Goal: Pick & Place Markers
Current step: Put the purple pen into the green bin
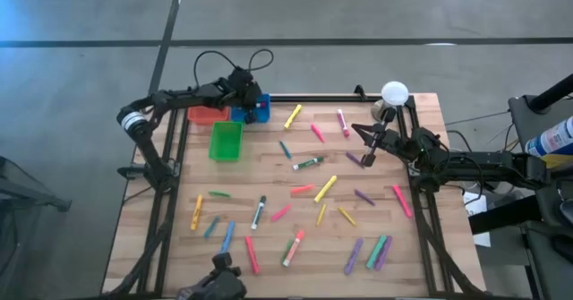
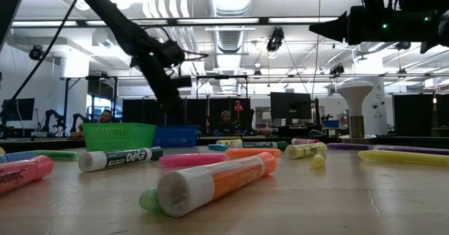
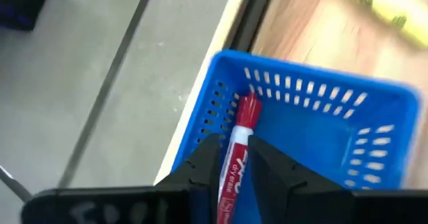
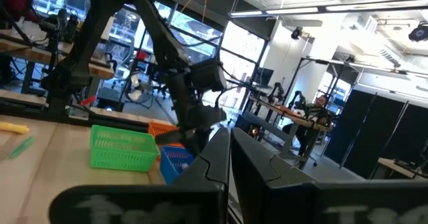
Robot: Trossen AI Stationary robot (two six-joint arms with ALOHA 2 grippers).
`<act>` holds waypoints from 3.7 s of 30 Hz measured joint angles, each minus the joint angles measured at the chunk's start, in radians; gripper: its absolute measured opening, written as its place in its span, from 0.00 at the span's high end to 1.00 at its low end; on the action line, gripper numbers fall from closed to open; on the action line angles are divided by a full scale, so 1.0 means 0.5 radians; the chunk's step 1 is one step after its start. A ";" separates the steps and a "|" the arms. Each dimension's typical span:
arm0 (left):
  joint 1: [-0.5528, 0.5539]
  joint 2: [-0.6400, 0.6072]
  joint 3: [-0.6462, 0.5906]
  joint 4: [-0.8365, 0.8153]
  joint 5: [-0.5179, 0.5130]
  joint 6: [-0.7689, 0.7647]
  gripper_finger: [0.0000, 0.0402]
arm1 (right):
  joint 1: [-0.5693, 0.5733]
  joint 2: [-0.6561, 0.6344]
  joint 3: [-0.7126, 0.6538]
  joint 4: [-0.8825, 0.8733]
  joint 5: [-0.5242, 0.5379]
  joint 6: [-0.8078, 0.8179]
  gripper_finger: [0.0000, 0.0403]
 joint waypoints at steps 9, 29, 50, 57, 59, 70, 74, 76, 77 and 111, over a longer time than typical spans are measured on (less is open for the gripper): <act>-0.174 -0.371 -0.308 0.300 0.218 -0.518 0.99 | 0.000 0.000 0.029 -0.004 0.000 0.206 0.98; -0.322 -0.652 -1.547 2.299 0.478 -1.295 1.00 | 0.002 0.026 0.756 -2.230 0.351 1.105 0.97; -0.324 -0.626 -1.528 2.305 0.471 -1.266 1.00 | 0.001 1.024 0.793 -2.766 -0.024 1.642 0.65; -0.324 -0.624 -1.540 2.297 0.446 -1.265 1.00 | 0.000 1.243 0.801 -2.688 -0.056 1.630 0.76; -0.324 -0.624 -1.540 2.283 0.375 -1.265 1.00 | 0.000 1.259 0.803 -2.678 -0.056 1.625 0.80; -0.320 -0.624 -1.506 2.180 0.140 -1.524 1.00 | 0.001 1.022 0.789 -2.388 -0.209 1.575 0.93; -0.320 -0.624 -1.470 2.180 0.248 -1.605 1.00 | 0.002 0.987 0.786 -1.988 -0.285 1.472 0.92; -0.320 -0.624 -1.438 2.183 0.415 -1.624 1.00 | 0.002 1.019 0.774 -1.692 -0.351 1.418 0.92; -0.320 -0.624 -1.419 2.182 0.524 -1.635 1.00 | 0.001 1.042 0.770 -1.543 -0.388 1.399 0.92; -0.771 -0.617 -0.927 2.081 0.758 -1.707 0.74 | -0.022 1.947 1.212 0.310 -0.860 1.254 0.92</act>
